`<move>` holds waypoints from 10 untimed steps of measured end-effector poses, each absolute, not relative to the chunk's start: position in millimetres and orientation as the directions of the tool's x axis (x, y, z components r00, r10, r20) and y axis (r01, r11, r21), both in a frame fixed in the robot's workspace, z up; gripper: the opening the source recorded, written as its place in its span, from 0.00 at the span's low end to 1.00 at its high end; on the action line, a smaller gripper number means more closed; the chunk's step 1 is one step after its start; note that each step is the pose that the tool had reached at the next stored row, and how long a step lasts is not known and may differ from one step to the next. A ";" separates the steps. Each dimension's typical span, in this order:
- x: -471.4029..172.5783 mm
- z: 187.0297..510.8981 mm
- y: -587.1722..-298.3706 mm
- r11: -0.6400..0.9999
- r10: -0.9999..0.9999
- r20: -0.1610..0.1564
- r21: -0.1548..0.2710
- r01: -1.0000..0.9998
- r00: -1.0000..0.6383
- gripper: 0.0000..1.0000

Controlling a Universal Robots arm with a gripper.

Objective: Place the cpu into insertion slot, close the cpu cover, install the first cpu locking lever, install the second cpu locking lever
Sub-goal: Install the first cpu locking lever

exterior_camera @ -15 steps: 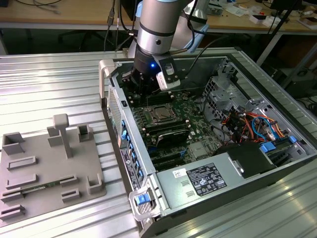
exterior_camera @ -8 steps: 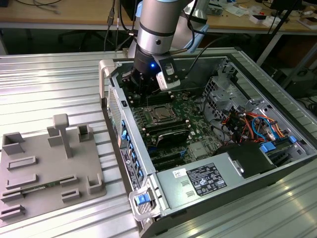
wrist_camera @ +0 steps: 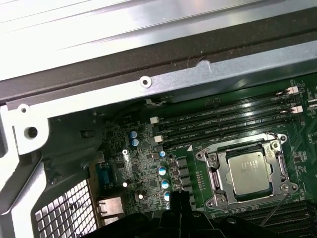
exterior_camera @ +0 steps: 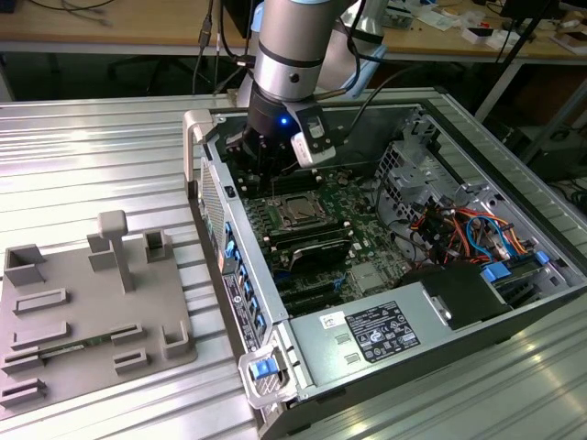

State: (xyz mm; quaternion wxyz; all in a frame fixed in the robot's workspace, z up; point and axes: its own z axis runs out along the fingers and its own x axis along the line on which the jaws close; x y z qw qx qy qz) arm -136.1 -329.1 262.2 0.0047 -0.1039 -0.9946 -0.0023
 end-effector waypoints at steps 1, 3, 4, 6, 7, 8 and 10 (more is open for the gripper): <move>-136.1 262.2 -329.1 0.978 0.206 0.010 0.004 0.206 -0.978 0.11; -136.1 262.2 -329.1 0.979 0.206 0.010 0.004 0.206 -0.978 0.11; -136.1 262.2 -329.1 0.979 0.205 0.010 0.004 0.205 -0.979 0.11; -136.1 262.1 -328.5 0.980 0.199 0.010 0.004 0.199 -0.980 0.11; -135.3 262.1 -327.1 0.981 0.196 0.010 0.003 0.196 -0.981 0.11; -134.5 262.1 -325.0 0.981 0.193 0.010 0.004 0.194 -0.981 0.11; -133.5 262.1 -322.4 0.982 0.191 0.010 0.004 0.191 -0.981 0.11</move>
